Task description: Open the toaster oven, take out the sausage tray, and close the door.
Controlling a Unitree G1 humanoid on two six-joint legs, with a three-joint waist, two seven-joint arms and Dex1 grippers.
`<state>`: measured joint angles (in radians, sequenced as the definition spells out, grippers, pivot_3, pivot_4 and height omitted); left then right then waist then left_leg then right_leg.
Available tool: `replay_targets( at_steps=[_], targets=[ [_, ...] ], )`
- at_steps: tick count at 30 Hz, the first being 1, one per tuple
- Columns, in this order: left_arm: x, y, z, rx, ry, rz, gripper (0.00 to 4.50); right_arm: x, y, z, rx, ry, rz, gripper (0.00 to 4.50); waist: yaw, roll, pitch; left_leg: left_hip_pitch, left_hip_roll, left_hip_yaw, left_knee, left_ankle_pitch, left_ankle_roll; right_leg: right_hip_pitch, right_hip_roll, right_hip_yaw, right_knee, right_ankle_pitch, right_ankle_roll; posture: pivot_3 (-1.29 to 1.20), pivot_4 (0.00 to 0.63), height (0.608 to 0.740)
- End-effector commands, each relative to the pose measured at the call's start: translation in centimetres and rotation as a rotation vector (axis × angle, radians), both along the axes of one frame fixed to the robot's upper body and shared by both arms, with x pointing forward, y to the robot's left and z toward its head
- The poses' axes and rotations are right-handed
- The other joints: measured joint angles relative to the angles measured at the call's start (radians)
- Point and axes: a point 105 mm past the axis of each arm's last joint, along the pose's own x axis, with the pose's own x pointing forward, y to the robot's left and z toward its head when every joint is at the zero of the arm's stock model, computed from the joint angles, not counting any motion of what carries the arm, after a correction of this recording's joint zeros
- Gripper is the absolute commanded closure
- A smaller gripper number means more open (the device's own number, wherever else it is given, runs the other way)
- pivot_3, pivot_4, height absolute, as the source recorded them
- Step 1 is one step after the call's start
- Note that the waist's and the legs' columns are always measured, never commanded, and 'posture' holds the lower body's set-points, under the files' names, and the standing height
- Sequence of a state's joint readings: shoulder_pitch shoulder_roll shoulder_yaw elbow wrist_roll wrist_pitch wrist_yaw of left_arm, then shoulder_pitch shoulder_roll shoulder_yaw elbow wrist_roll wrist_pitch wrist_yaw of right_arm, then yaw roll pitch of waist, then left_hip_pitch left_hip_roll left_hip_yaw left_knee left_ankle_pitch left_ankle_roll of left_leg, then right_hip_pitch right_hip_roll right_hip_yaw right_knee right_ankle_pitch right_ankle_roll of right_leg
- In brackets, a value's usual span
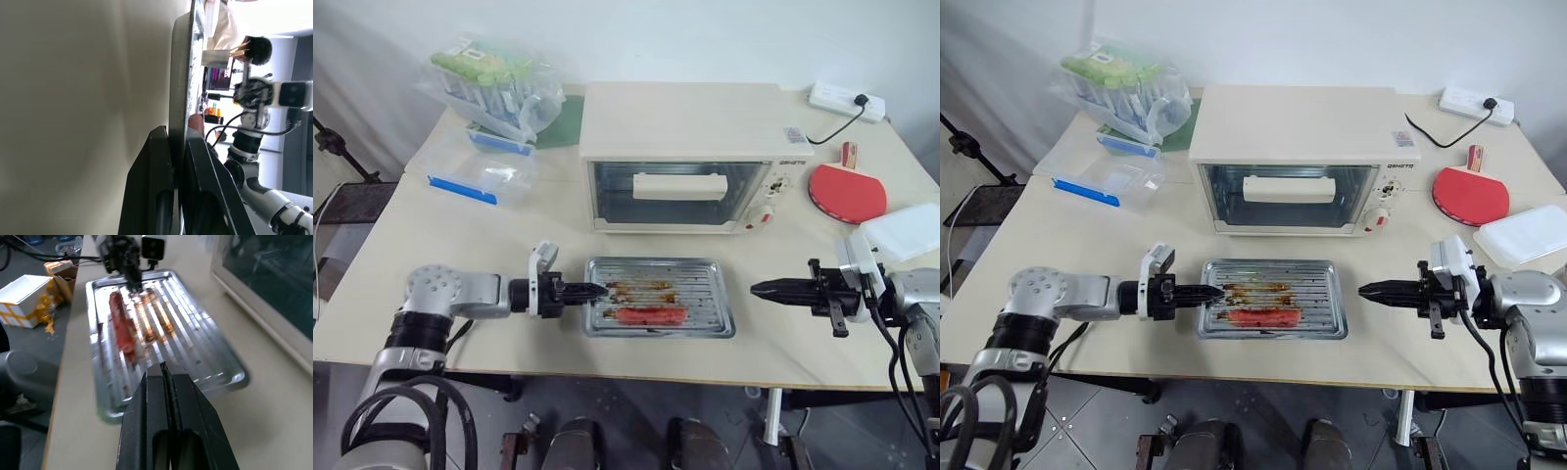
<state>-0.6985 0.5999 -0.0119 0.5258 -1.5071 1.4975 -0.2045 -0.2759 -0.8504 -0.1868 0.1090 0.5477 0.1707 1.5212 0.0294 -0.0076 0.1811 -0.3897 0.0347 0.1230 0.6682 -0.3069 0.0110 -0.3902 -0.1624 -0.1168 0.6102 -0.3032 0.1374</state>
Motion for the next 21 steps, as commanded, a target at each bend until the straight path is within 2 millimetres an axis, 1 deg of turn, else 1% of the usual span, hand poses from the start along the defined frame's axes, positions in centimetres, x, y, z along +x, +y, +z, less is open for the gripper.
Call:
replay_targets(
  at_steps=[1, 4, 5, 6, 8, 10, 12, 16, 17, 18, 21],
  targets=[
    [0.5, -1.3, 0.1, -0.03, 0.018, -0.037, 4.5, -0.4, -1.3, 0.7, -0.018, -0.039, -0.005, 3.6, 0.001, 0.0, 0.0, 0.0, 0.0, 0.0, 0.0, 0.0, 0.0, 0.0, 0.0, 0.0, 0.0, 0.0, 0.0, 0.0, 0.15, 0.74],
    [0.8, -1.7, 0.1, -0.029, 0.025, -0.047, 4.5, -0.4, -1.6, 0.6, -0.019, -0.036, -0.013, 2.65, 0.0, 0.0, 0.0, 0.0, 0.0, 0.0, 0.0, 0.0, 0.0, 0.0, 0.0, 0.0, 0.0, 0.0, 0.0, 0.0, 0.15, 0.74],
    [1.0, -2.0, -0.1, -0.025, 0.029, -0.054, 4.5, -0.4, -1.8, 0.5, -0.023, -0.034, -0.019, 2.23, 0.001, 0.0, 0.0, 0.0, 0.0, 0.0, 0.0, 0.0, 0.0, 0.0, 0.0, 0.0, 0.0, 0.0, 0.0, 0.0, 0.15, 0.74],
    [1.1, -2.6, -0.5, -0.011, 0.034, -0.062, 4.5, -0.3, -2.1, 0.4, -0.034, -0.035, -0.035, 1.97, 0.003, 0.0, 0.0, 0.0, 0.0, 0.0, 0.0, 0.0, 0.0, 0.0, 0.0, 0.0, 0.0, 0.0, 0.0, 0.0, 0.15, 0.74],
    [1.2, -3.2, -0.9, 0.009, 0.041, -0.071, 4.5, -0.1, -2.3, 0.4, -0.041, -0.044, -0.055, 1.25, 0.011, 0.0, 0.0, 0.0, -0.002, -0.001, 0.001, 0.001, 0.001, 0.001, -0.001, 0.0, 0.0, 0.0, 0.001, 0.0, 0.15, 0.74],
    [1.4, -3.3, -1.2, 0.019, 0.054, -0.071, 4.5, 0.0, -2.4, 0.6, -0.034, -0.054, -0.063, 0.58, 0.02, 0.001, 0.0, 0.001, -0.002, -0.001, 0.002, 0.001, 0.001, 0.003, -0.002, 0.0, 0.0, 0.001, 0.002, 0.0, 0.15, 0.74],
    [1.4, -3.1, -1.2, 0.027, 0.061, -0.066, 4.5, 0.1, -2.5, 0.6, -0.038, -0.063, -0.077, 0.01, 0.025, 0.001, 0.0, 0.001, -0.002, -0.003, 0.004, 0.001, 0.001, 0.004, -0.002, -0.001, 0.0, 0.001, 0.002, 0.0, 0.15, 0.74],
    [1.3, -2.8, -2.1, 0.091, 0.069, -0.07, 4.5, 0.2, -2.5, 0.6, -0.039, -0.063, -0.08, 0.01, 0.025, 0.001, 0.0, 0.001, -0.002, -0.004, 0.005, 0.0, 0.001, 0.006, -0.003, -0.002, -0.001, 0.001, 0.003, 0.0, 0.15, 0.74],
    [1.4, -2.8, -2.3, 0.102, 0.074, -0.066, 3.87, 0.3, -2.5, 0.6, -0.039, -0.064, -0.08, 0.0, 0.024, 0.001, 0.0, 0.002, -0.002, -0.004, 0.005, 0.0, 0.001, 0.007, -0.003, -0.002, -0.001, 0.001, 0.003, 0.0, 0.15, 0.74],
    [1.4, -2.8, -2.4, 0.107, 0.078, -0.063, 3.66, 0.3, -2.5, 0.6, -0.039, -0.064, -0.08, 0.0, 0.024, 0.001, 0.0, 0.003, -0.002, -0.004, 0.005, 0.0, 0.001, 0.007, -0.003, -0.003, -0.001, 0.001, 0.003, 0.0, 0.15, 0.74],
    [1.7, -2.6, -2.7, 0.133, 0.077, -0.044, 2.71, 0.5, -2.4, 0.6, -0.041, -0.066, -0.08, 0.0, 0.021, 0.001, 0.0, 0.003, -0.002, -0.004, 0.005, 0.0, 0.001, 0.007, -0.003, -0.003, -0.001, 0.001, 0.003, 0.0, 0.15, 0.74]
  ],
)
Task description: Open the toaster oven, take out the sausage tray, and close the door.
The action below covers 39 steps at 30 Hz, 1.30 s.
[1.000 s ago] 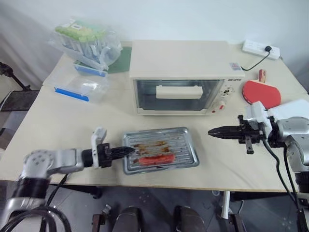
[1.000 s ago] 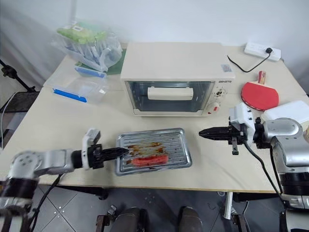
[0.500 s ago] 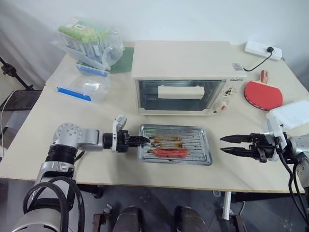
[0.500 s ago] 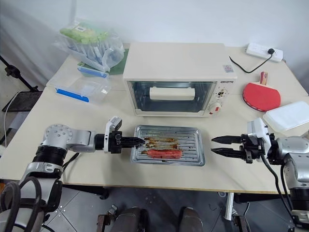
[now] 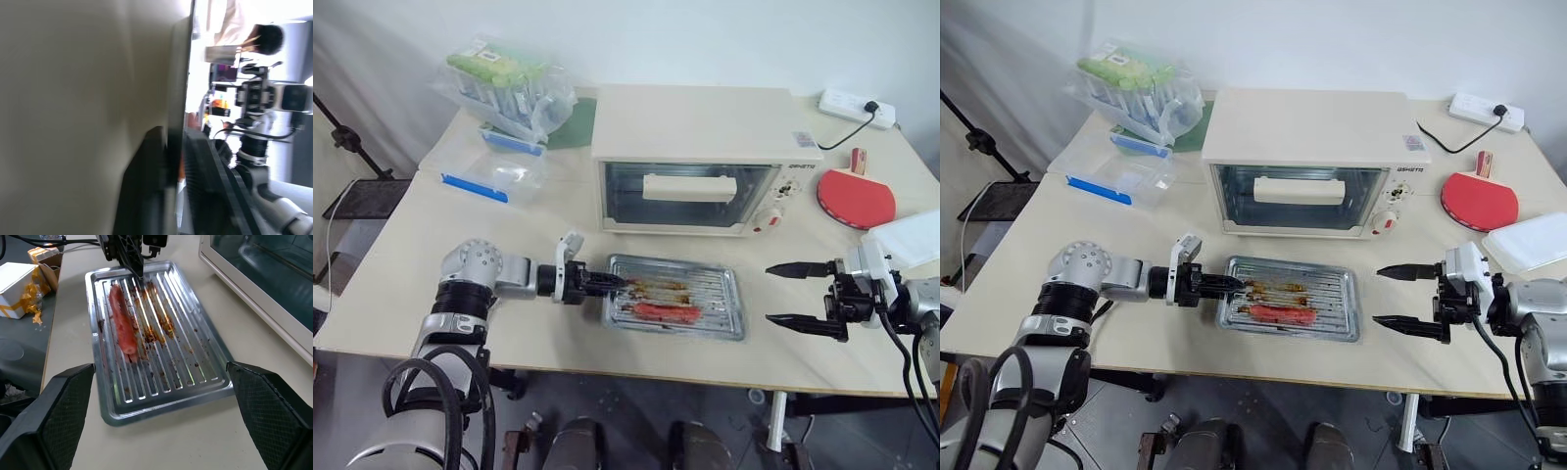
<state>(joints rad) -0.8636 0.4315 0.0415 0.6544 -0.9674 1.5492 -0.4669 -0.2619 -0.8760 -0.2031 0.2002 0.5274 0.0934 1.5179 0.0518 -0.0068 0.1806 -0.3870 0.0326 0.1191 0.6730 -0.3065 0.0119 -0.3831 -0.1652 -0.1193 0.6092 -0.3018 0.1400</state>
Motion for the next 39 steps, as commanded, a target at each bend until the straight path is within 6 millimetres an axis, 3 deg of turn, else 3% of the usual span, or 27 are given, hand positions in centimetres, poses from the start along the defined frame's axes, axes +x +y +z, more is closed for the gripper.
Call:
replay_targets(
  at_steps=[1, 6, 10, 14, 17, 20, 23, 24, 26, 27, 28, 34, 39],
  targets=[
    [-0.1, 0.1, -1.9, 0.053, 0.064, 0.023, 2.39, 0.2, -0.4, 1.3, -0.015, -0.056, -0.006, 0.0, -0.002, 0.0, 0.0, 0.0, 0.0, 0.0, 0.0, 0.0, 0.0, 0.0, 0.0, 0.0, 0.0, 0.0, 0.0, 0.0, 0.15, 0.74],
    [0.3, 1.8, -2.9, 0.169, 0.079, 0.07, 1.03, 0.6, -0.3, 1.5, -0.019, -0.063, -0.007, 0.0, -0.003, -0.001, 0.0, 0.001, 0.0, -0.001, 0.002, 0.0, 0.0, 0.002, 0.0, -0.001, 0.0, 0.0, 0.0, 0.0, 0.15, 0.74],
    [0.4, 3.7, -2.0, 0.216, 0.042, 0.092, 0.1, 0.7, -0.3, 1.5, -0.026, -0.062, -0.005, 0.0, -0.015, -0.001, -0.001, 0.006, 0.001, -0.002, 0.001, -0.001, -0.001, 0.006, 0.0, -0.001, 0.0, 0.0, 0.0, 0.0, 0.15, 0.74],
    [0.1, 7.0, -0.2, 0.29, -0.048, 0.126, 0.01, 0.8, -0.3, 1.4, -0.04, -0.054, 0.007, 0.0, -0.054, -0.002, 0.0, 0.013, 0.002, -0.004, -0.007, 0.0, -0.002, 0.007, 0.001, 0.004, 0.001, -0.001, -0.001, 0.0, 0.15, 0.74],
    [-0.3, 9.9, 1.0, 0.412, -0.209, 0.132, 0.01, 0.8, -0.2, 1.4, -0.044, -0.05, 0.023, 0.0, -0.08, -0.002, 0.0, 0.018, 0.005, -0.001, -0.013, 0.0, -0.005, 0.006, 0.003, 0.005, 0.002, -0.002, -0.004, 0.0, 0.15, 0.74],
    [-0.7, 11.0, 1.9, 0.441, -0.305, 0.11, 0.01, 0.9, -0.1, 1.4, -0.048, -0.046, 0.034, 0.0, -0.087, -0.002, 0.0, 0.018, 0.009, 0.0, -0.014, -0.001, -0.007, 0.005, 0.006, 0.006, 0.001, -0.003, -0.006, 0.0, 0.15, 0.74],
    [0.2, 12.9, 4.1, 0.482, -0.646, 0.118, 0.01, 1.1, 0.2, 1.5, -0.054, -0.045, 0.061, 0.0, -0.083, -0.002, 0.0, 0.017, 0.011, 0.002, -0.013, -0.001, -0.009, 0.003, 0.008, 0.008, 0.001, -0.003, -0.006, 0.0, 0.15, 0.74],
    [0.5, 13.0, 6.6, 0.39, -0.905, 0.125, 0.01, 1.2, 0.4, 1.5, -0.06, -0.045, 0.079, 0.0, -0.083, -0.001, 0.0, 0.016, 0.012, 0.003, -0.013, -0.002, -0.009, 0.002, 0.009, 0.009, 0.001, -0.004, -0.007, 0.0, 0.15, 0.74],
    [-1.7, 13.5, 9.5, 0.288, -1.33, 0.055, 0.01, 1.3, 0.8, 1.4, -0.08, -0.039, 0.118, 0.0, -0.082, -0.002, 0.0, 0.013, 0.014, 0.006, -0.013, -0.002, -0.01, -0.004, 0.009, 0.012, 0.002, -0.004, -0.007, 0.0, 0.15, 0.74],
    [-2.4, 14.2, 9.1, 0.363, -1.446, 0.022, 0.01, 1.4, 1.0, 1.3, -0.093, -0.039, 0.129, 0.0, -0.08, -0.003, 0.001, 0.009, 0.015, 0.007, -0.012, -0.002, -0.01, -0.008, 0.009, 0.012, 0.003, -0.003, -0.008, 0.0, 0.15, 0.74],
    [-3.0, 14.5, 7.8, 0.43, -1.449, -0.044, 0.01, 1.4, 1.0, 1.1, -0.112, -0.034, 0.139, 0.0, -0.08, -0.003, 0.0, 0.005, 0.016, 0.007, -0.01, -0.003, -0.011, -0.012, 0.011, 0.011, 0.003, -0.003, -0.008, 0.0, 0.15, 0.74],
    [-6.6, 17.4, 1.8, 0.5, -1.286, -0.31, 0.01, 2.0, 0.2, 0.6, -0.19, -0.049, 0.134, 0.0, -0.068, -0.001, 0.001, -0.001, 0.015, 0.017, -0.007, -0.006, -0.006, -0.017, 0.011, 0.009, 0.001, -0.003, -0.008, 0.0, 0.15, 0.74],
    [-7.3, 19.7, 0.8, 0.515, -1.236, -0.268, 0.01, 2.3, -0.7, 0.3, -0.197, -0.048, 0.094, 0.0, -0.069, -0.002, 0.001, -0.002, 0.017, 0.02, -0.007, -0.007, -0.005, -0.019, 0.011, 0.01, 0.003, -0.003, -0.008, 0.0, 0.15, 0.74]
  ],
)
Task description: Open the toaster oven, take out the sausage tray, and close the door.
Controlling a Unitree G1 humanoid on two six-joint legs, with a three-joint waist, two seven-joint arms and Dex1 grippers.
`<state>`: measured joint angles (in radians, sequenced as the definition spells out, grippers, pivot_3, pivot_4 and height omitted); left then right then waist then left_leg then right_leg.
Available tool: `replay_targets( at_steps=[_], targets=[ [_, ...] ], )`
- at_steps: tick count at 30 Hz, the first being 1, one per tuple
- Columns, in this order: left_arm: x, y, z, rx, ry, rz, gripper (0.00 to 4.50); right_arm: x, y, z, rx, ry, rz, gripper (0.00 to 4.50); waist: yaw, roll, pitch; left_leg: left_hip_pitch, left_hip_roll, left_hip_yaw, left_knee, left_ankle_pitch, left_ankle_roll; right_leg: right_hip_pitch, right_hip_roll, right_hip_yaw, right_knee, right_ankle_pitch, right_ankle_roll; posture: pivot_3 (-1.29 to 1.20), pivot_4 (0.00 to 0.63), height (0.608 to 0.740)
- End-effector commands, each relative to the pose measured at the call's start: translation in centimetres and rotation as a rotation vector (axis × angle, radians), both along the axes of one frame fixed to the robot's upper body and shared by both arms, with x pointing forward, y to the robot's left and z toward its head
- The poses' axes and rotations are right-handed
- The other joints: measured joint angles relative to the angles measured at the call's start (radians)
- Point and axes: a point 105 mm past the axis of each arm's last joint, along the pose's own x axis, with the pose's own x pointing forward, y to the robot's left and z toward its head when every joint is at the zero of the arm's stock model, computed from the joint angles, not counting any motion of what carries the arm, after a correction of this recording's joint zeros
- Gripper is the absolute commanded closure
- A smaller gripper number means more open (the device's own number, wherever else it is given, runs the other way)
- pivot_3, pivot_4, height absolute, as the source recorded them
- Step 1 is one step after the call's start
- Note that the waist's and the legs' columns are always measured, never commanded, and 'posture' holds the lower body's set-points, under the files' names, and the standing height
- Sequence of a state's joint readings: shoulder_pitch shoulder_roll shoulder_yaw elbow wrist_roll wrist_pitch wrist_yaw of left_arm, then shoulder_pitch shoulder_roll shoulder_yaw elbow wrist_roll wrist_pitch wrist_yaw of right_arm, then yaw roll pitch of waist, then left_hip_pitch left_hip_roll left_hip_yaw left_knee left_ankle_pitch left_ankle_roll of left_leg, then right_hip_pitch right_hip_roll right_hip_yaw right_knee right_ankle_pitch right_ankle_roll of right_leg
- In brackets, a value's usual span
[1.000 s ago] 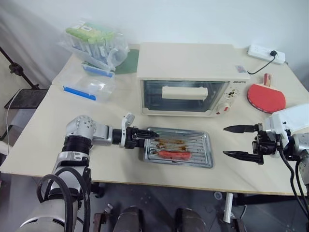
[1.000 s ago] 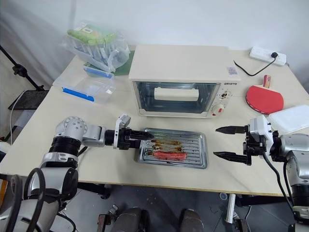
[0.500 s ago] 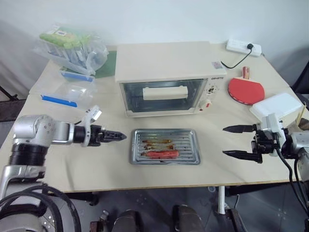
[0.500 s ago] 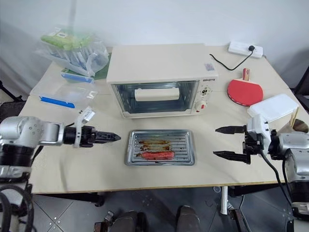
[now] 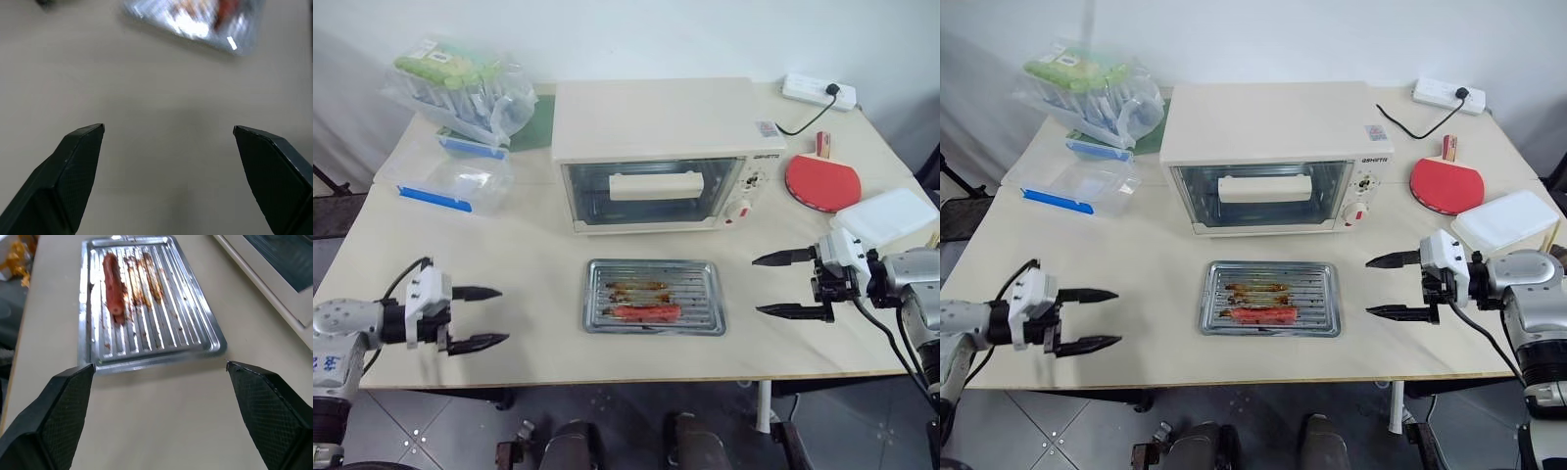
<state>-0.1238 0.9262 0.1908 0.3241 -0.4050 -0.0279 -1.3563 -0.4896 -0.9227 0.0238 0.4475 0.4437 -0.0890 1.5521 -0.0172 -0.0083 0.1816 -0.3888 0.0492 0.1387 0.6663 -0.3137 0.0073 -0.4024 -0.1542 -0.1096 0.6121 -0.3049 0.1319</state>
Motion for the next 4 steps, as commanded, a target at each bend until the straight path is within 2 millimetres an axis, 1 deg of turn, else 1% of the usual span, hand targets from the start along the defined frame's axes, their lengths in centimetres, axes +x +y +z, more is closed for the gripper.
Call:
replay_targets(
  at_steps=[1, 2, 4],
  targets=[
    [0.23, 1.76, 1.13, -0.003, -0.021, 0.077, 0.01, -0.62, -1.32, 0.49, -0.023, -0.014, 0.002, 0.0, 0.0, 0.0, 0.0, 0.0, 0.0, 0.001, 0.0, 0.0, 0.0, -0.001, 0.0, 0.0, 0.0, 0.0, 0.0, 0.0, 0.15, 0.74],
    [0.31, 2.02, 1.18, -0.003, -0.017, 0.101, 0.01, -0.68, -1.58, 0.33, -0.021, -0.011, -0.012, 0.0, 0.0, 0.0, 0.0, 0.0, 0.0, 0.001, 0.0, 0.0, 0.0, -0.001, 0.0, 0.0, 0.001, 0.0, 0.0, 0.0, 0.15, 0.74],
    [-0.12, 1.94, 1.43, -0.041, 0.032, 0.105, 0.01, -0.71, -1.89, 0.2, 0.008, -0.027, -0.06, 0.0, 0.0, 0.0, 0.0, -0.001, 0.0, 0.003, 0.0, -0.001, 0.001, -0.003, -0.001, 0.0, 0.003, 0.0, 0.0, 0.0, 0.15, 0.74]
  ],
)
